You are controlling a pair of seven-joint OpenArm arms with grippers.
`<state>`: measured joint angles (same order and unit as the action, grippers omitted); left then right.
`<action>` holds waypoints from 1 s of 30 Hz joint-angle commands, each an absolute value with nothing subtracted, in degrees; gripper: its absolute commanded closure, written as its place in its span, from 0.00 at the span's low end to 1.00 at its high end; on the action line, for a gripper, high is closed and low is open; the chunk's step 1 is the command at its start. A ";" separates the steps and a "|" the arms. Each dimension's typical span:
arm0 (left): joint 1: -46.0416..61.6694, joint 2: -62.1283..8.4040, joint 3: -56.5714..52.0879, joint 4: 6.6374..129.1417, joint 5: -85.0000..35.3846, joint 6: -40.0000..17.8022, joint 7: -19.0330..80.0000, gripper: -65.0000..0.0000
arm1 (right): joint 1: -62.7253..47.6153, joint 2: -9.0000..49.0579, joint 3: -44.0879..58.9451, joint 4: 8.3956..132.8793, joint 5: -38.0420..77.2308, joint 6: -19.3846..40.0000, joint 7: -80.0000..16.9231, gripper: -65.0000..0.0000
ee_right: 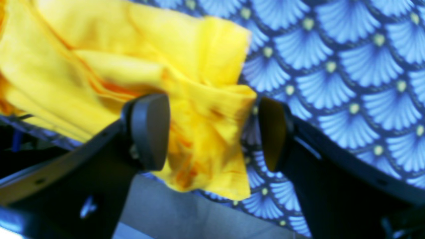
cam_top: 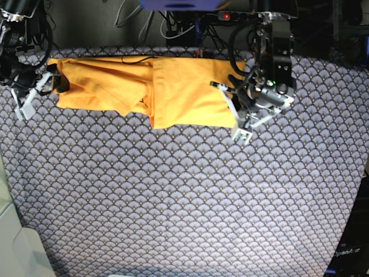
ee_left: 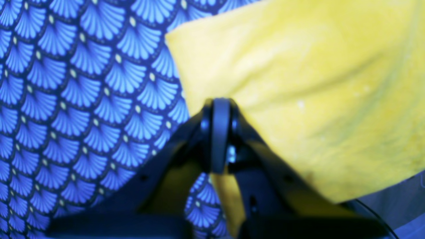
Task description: Fold the T-shirt properly
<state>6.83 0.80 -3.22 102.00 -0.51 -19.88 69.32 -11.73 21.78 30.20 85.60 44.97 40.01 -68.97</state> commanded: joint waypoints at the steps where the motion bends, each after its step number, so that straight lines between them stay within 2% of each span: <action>1: 6.29 0.84 -3.12 103.08 -0.84 -19.91 68.53 1.00 | -11.65 22.81 30.64 86.29 45.93 40.00 -68.62 0.34; 12: 5.93 0.92 -3.12 103.08 -0.84 -19.91 68.53 1.00 | -11.82 20.00 30.64 86.11 45.85 40.00 -68.70 0.35; 14: 5.93 0.92 -3.12 103.08 -0.84 -19.91 68.70 1.00 | -11.82 19.82 30.64 86.11 45.85 40.00 -68.70 0.38; 17: 6.02 0.84 -3.12 103.16 -0.75 -19.91 68.70 1.00 | -11.91 19.74 30.64 86.11 45.93 40.00 -68.79 0.49; 23: 6.20 -0.22 -3.30 103.87 -0.66 -19.91 68.79 1.00 | -13.14 19.74 30.55 86.11 46.20 40.00 -69.05 0.81; 26: 6.29 -0.66 -4.70 106.51 -0.75 -19.91 68.79 1.00 | -13.05 19.74 30.55 86.11 46.20 40.00 -71.69 0.94; 28: 6.29 -0.66 -6.90 108.18 -0.75 -19.91 69.05 1.00 | -12.88 19.74 30.55 86.20 46.20 40.00 -72.13 1.00; 30: 6.29 -0.84 -8.66 109.41 -0.75 -19.91 70.90 1.00 | -12.79 19.74 30.55 86.46 46.29 40.00 -72.31 1.00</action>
<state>6.92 -0.67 -8.69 108.36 -0.34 -19.90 71.59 -13.04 18.74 30.24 85.58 45.89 40.01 -72.03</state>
